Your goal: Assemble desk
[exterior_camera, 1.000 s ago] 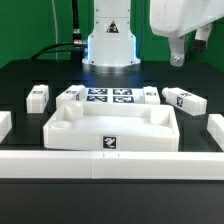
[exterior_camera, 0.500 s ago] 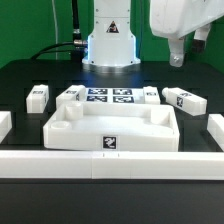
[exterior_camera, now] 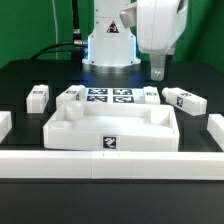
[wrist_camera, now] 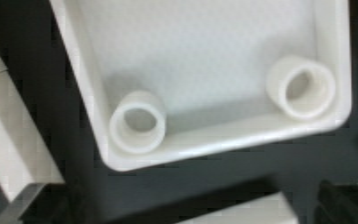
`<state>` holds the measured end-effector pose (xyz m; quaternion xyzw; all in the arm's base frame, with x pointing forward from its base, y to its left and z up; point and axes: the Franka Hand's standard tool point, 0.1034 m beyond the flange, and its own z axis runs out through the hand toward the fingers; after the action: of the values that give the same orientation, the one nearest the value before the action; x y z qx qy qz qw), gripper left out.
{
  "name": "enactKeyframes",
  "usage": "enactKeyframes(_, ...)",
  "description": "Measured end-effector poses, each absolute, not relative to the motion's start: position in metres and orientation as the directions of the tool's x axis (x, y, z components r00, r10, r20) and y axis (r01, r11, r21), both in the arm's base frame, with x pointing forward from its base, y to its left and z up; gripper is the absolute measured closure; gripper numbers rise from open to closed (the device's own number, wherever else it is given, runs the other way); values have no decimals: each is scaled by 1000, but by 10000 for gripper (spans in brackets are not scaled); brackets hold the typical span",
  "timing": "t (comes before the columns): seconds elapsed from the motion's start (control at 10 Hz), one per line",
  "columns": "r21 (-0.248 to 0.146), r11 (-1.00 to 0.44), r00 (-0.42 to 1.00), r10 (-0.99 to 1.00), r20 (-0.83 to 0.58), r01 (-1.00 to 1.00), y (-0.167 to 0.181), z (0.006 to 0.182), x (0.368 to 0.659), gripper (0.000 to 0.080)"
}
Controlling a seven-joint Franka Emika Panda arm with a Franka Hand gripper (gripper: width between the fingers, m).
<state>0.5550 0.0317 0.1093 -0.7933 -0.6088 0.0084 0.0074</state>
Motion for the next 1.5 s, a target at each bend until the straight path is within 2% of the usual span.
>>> enactKeyframes(0.2, -23, -161, 161, 987, -2, 987, 32, 109, 555, 150)
enactKeyframes(0.5, -14, -92, 92, 996, 4, 996, 25, 103, 549, 150)
enactKeyframes(0.7, 0, -62, 62, 998, 13, 998, 5, 80, 521, 150)
enactKeyframes(0.8, -7, -78, 78, 997, 17, 997, -7, 66, 505, 150)
enactKeyframes(0.9, -22, -93, 94, 995, 18, 995, -14, 59, 502, 150)
enactKeyframes(1.3, -13, -102, 102, 995, 19, 995, -17, 59, 507, 150)
enactKeyframes(1.5, -19, -119, 120, 993, 24, 993, -25, 39, 486, 150)
